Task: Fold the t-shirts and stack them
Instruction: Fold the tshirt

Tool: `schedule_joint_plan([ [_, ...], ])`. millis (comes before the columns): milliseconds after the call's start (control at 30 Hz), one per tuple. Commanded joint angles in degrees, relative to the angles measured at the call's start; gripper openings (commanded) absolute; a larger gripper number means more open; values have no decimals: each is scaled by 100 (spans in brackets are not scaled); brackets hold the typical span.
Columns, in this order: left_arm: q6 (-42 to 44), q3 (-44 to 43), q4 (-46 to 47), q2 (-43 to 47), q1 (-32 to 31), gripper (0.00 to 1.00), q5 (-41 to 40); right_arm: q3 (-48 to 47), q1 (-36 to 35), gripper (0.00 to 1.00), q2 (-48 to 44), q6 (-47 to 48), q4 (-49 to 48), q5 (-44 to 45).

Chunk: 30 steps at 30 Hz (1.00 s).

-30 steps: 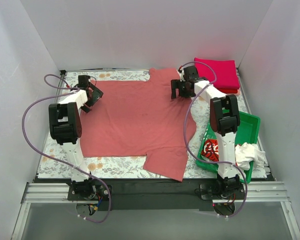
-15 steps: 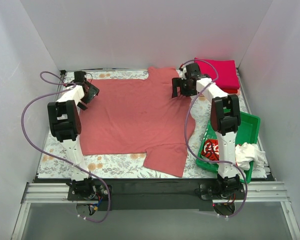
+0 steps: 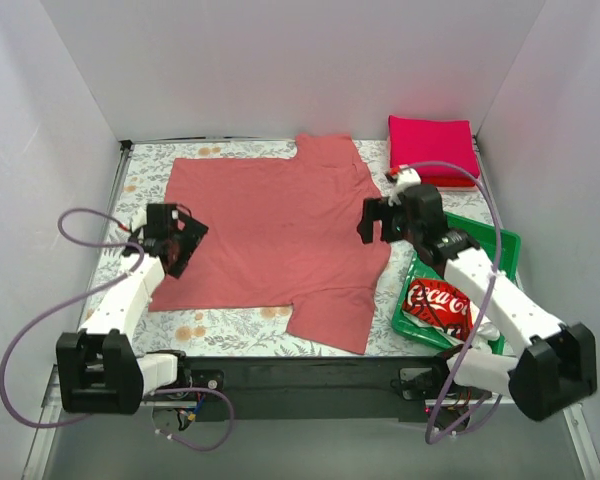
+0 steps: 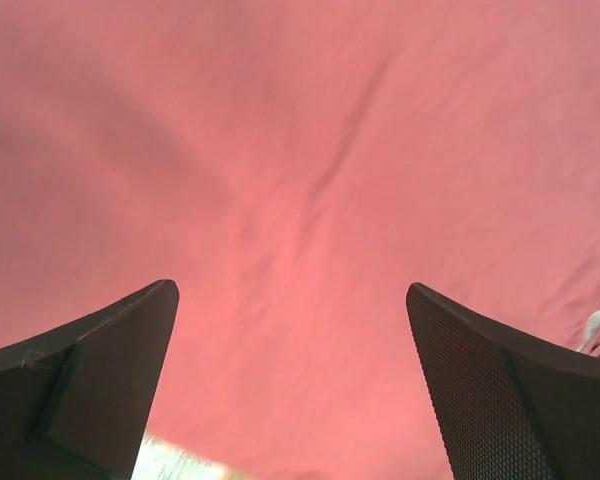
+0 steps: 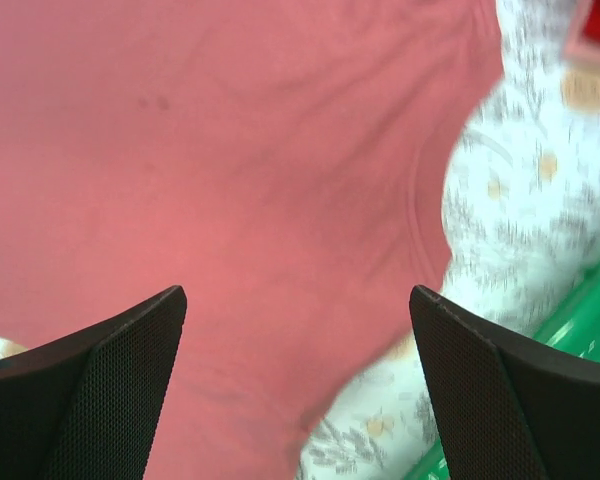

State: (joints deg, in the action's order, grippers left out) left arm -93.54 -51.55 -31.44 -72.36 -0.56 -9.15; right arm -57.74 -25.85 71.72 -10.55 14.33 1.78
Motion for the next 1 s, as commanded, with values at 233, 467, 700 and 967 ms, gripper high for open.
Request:
schedule_joint_plan([
  [233,-1861,1920,-969,1672,-103,98,-1097,2011,159,98,-2012,-492,-1178,481],
  [467,-2202,1833,-1505,1128,363,98,-1536,2029,176,98,-1917,-439,-1160,323],
  [700,-2476,2210,-1357,1610,565,98,-1924,2012,185,98,-1829,-431,-1152,235],
  [967,-2327,2264,-934,1550,662,94,-2083,2038,194,98,-1828,-334,-1160,243],
])
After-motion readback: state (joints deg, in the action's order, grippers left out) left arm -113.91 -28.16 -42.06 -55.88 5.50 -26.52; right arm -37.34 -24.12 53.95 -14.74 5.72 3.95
